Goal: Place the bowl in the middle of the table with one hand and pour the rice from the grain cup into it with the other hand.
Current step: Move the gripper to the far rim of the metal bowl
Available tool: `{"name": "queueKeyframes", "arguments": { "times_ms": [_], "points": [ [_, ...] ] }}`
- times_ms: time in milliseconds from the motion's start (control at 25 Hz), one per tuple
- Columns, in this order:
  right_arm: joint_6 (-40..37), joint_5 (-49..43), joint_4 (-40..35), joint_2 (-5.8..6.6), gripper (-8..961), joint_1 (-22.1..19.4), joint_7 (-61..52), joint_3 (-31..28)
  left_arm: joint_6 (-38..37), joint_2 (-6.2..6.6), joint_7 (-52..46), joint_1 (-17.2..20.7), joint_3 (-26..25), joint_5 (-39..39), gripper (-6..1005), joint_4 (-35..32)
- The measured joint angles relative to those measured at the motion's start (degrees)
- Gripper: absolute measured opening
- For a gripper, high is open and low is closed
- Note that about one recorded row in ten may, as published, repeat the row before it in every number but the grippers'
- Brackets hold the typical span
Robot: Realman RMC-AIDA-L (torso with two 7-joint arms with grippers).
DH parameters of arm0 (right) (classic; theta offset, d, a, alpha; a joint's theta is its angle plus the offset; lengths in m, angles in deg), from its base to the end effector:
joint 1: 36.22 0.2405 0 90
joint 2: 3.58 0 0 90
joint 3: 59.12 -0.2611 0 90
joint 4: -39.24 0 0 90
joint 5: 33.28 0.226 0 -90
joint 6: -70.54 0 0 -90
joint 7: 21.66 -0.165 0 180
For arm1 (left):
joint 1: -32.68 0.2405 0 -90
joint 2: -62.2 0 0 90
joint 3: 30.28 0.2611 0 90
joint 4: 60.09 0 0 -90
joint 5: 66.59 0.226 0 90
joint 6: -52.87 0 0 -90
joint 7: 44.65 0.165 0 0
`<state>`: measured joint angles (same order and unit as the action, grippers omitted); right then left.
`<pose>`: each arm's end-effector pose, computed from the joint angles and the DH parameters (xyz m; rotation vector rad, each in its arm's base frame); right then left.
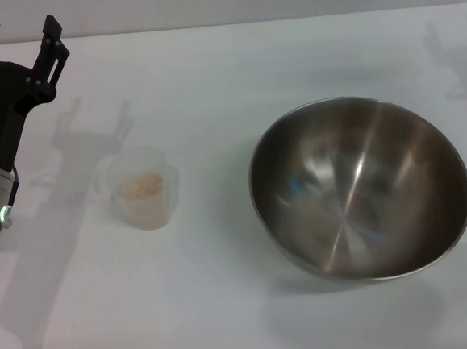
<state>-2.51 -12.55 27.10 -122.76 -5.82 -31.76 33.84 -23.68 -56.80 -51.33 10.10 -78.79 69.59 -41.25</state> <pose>0.2906 0.4077 0.0373 -1.3799 0.3535 0.9151 -0.2778 0.3534 -0.0294 -1.5973 -0.3703 -0.9686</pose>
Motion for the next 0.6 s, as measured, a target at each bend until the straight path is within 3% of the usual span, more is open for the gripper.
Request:
{"name": "queueKeyframes", "arguments": {
  "times_ms": [280, 600],
  "points": [
    [0.0, 0.0, 0.2, 0.0, 751, 0.4, 0.2, 0.0, 0.0, 0.0, 0.0, -0.1, 0.0, 0.0, 813, 0.2],
    [-1.5, -0.5, 0.0, -0.14, 750, -0.2, 13.7, 0.5, 0.0, 0.05, 0.0, -0.6, 0.0, -0.1, 813, -0.2]
  ]
}}
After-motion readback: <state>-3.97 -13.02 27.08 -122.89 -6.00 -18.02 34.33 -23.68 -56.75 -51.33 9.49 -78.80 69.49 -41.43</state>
